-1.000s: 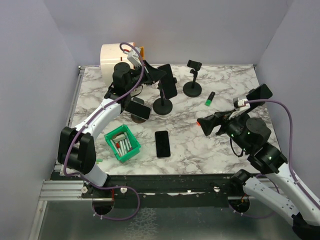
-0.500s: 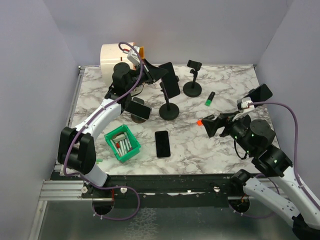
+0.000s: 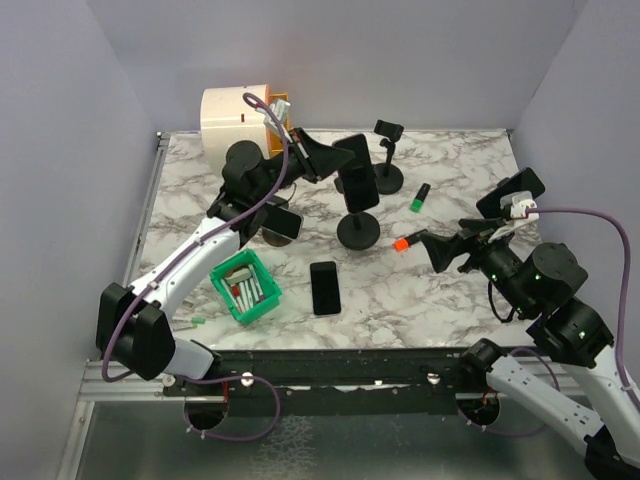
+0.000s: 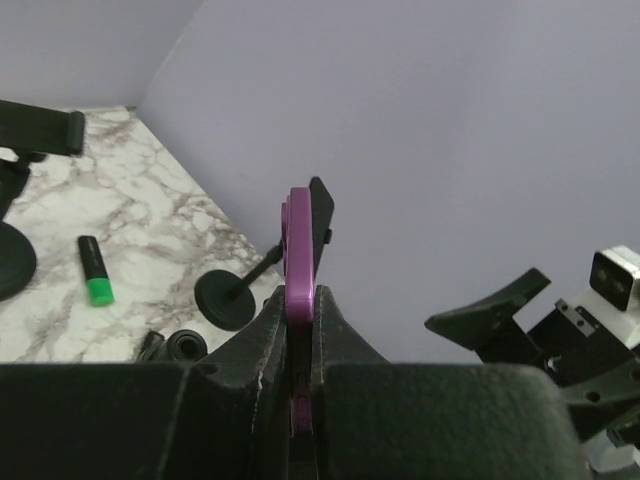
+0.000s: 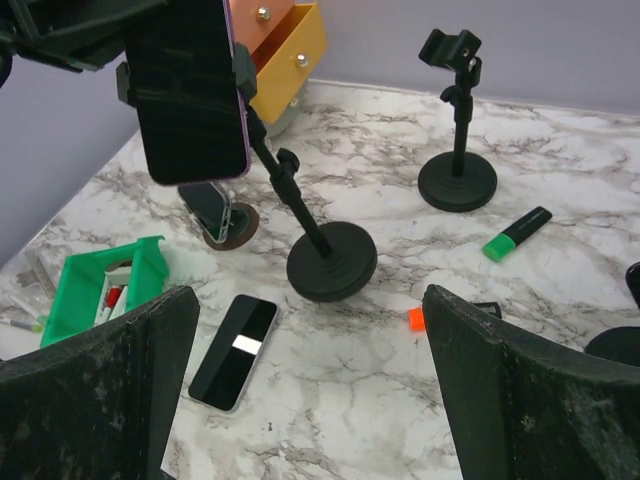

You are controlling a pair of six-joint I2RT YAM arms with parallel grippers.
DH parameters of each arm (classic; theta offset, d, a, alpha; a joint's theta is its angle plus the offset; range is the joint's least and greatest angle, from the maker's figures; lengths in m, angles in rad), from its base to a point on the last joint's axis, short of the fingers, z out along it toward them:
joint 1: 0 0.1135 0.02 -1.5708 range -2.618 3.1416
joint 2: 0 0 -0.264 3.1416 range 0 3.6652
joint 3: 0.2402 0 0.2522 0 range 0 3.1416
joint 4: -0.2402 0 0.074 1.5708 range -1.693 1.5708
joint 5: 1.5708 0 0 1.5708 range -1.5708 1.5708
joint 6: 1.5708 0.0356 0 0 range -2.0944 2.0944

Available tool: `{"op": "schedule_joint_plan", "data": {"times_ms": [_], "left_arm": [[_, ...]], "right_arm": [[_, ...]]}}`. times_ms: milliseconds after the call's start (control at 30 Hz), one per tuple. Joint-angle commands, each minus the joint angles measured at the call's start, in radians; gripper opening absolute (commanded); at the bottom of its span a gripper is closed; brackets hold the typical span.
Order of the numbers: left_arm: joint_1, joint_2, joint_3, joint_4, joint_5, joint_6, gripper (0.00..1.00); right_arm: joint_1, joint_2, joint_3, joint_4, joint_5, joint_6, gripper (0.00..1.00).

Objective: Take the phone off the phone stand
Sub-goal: Pick up the phone stand with the phone at the center of the board, then place the phone stand with the phone at the center of the board.

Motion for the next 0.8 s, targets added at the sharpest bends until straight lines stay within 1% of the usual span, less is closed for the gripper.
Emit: {"op": "schedule_joint_plan", "data": {"times_ms": [0,100,300,600,767], "left_arm": [[-0.089,-0.074,-0.03,0.143,-0.016,0.009,0.0],[-0.143,-0.073,-0.061,0.142,-0.026,0.038,0.0],[-0.203,-0.084,-0.118,0.142,-0.065,0.07,0.0],[-0.267,-0.117,-0.185,0.135,-0.107,0.115,0.0],[-0.301,-0.124,-0.174,0.097,-0.132,0.128,0.0]], "right_arm": [[0.005,0.004,0.06,-0.081,-0.022,-0.076,1.0],[0.005,0.017,0.09,-0.119,-0.067,-0.103,1.0],[0.005,0.024,0.114,-0.151,-0.095,-0.095,1.0],[0.005,-0.006,0.06,-0.107,-0.031,-0.024,1.0],[0.005,-0.004,0.046,-0.086,-0.018,0.005,1.0]]}}
